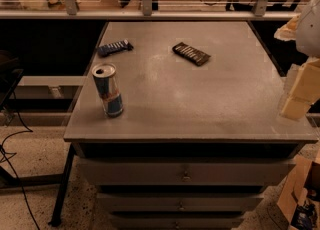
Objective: Move rxbar chocolate near redbull can
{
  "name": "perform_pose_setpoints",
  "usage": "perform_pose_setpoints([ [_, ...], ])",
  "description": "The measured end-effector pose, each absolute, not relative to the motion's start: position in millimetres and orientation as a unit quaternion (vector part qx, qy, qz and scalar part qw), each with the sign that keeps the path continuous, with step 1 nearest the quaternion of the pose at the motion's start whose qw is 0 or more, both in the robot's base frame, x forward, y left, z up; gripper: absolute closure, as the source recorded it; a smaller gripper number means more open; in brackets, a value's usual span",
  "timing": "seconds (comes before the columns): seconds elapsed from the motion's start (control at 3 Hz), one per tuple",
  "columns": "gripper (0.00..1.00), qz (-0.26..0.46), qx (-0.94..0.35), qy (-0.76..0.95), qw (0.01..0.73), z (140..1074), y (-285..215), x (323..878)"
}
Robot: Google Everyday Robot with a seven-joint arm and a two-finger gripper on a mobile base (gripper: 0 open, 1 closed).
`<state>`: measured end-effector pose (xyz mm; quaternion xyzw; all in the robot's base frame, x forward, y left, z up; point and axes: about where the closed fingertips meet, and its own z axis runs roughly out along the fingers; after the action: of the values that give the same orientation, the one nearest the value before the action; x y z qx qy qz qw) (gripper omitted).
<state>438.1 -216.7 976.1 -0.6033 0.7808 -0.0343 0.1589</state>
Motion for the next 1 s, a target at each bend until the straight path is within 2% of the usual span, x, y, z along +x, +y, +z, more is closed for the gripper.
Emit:
perform_pose_setpoints([
  [0.67,0.00,-0.031,-0.587,0.782,0.208,980,-212,468],
  [1.0,0.00,-0.031,-0.567,0.778,0.270,972,-196,519],
])
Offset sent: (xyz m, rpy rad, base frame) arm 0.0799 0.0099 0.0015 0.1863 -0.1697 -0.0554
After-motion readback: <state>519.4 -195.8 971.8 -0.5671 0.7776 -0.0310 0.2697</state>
